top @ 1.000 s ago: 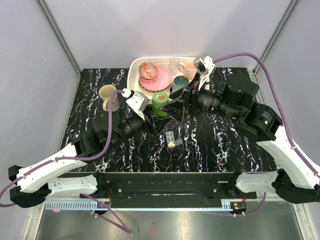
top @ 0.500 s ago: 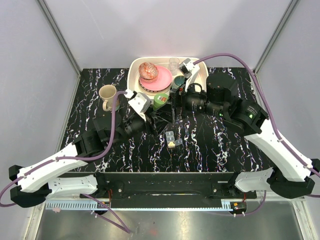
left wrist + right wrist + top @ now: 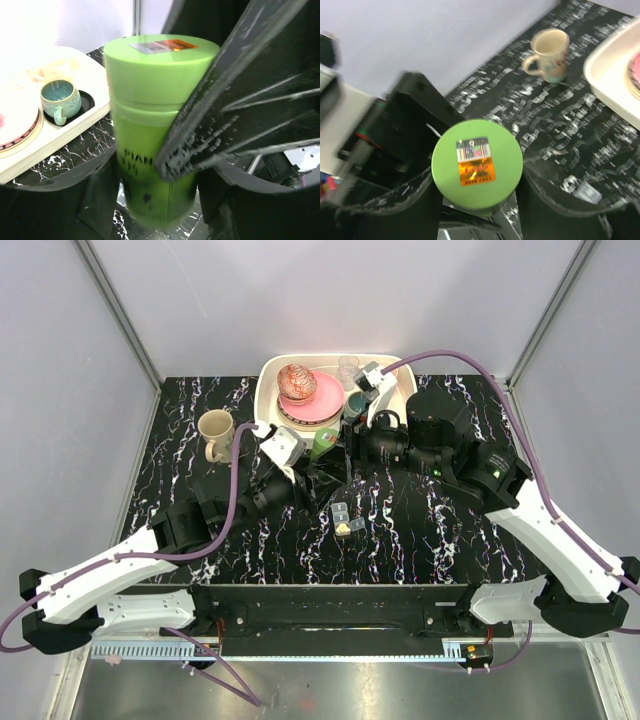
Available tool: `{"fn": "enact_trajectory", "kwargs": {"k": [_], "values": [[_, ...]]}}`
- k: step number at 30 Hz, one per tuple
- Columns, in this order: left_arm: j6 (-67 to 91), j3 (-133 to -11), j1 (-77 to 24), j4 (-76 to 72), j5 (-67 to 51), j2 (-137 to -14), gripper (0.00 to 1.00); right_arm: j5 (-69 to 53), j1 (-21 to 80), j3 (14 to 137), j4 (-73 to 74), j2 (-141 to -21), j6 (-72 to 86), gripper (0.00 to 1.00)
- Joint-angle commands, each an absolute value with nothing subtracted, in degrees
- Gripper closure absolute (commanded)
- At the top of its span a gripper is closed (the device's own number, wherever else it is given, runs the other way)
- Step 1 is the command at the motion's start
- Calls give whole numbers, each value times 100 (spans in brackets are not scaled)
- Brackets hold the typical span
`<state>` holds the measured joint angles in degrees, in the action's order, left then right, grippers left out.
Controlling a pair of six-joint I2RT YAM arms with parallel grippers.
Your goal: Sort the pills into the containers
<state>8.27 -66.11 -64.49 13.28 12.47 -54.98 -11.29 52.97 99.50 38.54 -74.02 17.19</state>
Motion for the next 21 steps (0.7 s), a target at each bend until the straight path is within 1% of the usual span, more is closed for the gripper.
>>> {"fn": "enact_trajectory", "kwargs": {"k": [1, 2, 4, 5, 6, 8, 9, 11, 12, 13, 18, 19, 21], "values": [[1053, -6426, -6460, 1080, 1906, -5291, 25, 408, 5274, 9451, 3920, -7032, 1592, 88], [1168, -6355, -6460, 1159, 2046, -5274, 1, 657, 5230, 9300, 3920, -7014, 1513, 88], [1579, -6066, -6460, 1352, 2153, -5177, 1, 1035, 5029, 8791, 3903, -6987, 1468, 95], [1695, -5943, -6460, 1388, 2145, -5125, 1, 1020, 4653, 8606, 3868, -6970, 1529, 98], [1801, -5820, -6460, 1423, 2127, -5002, 1, 976, 4475, 8152, 3771, -6900, 1616, 100], [2152, -5442, -6460, 1520, 2153, -4835, 1, 1037, 3984, 7632, 3263, -6777, 1705, 100], [2249, -5301, -6460, 1529, 2153, -4738, 1, 1142, 3851, 7107, 3061, -6655, 1731, 100], [2504, -4949, -6460, 1512, 2171, -4413, 1, 1607, 3675, 6629, 2402, -6557, 1731, 100], [2574, -4748, -6460, 1503, 2171, -4316, 1, 1913, 3517, 6175, 2173, -6513, 1723, 100], [2680, -4668, -6460, 1459, 2171, -4107, 1, 2055, 3455, 5970, 1718, -6487, 1749, 100], [2883, -4299, -6460, 1441, 2048, -3709, 1, 2741, 3208, 4706, 389, -6425, 2030, 100], [2900, -4280, -6460, 1424, 2013, -3674, 1, 2768, 3191, 4485, -353, -6407, 2030, 100], [2935, -4219, -6460, 1424, 1916, -3647, 1, 2786, 3164, 3862, -1060, -6355, 1987, 100]]}}
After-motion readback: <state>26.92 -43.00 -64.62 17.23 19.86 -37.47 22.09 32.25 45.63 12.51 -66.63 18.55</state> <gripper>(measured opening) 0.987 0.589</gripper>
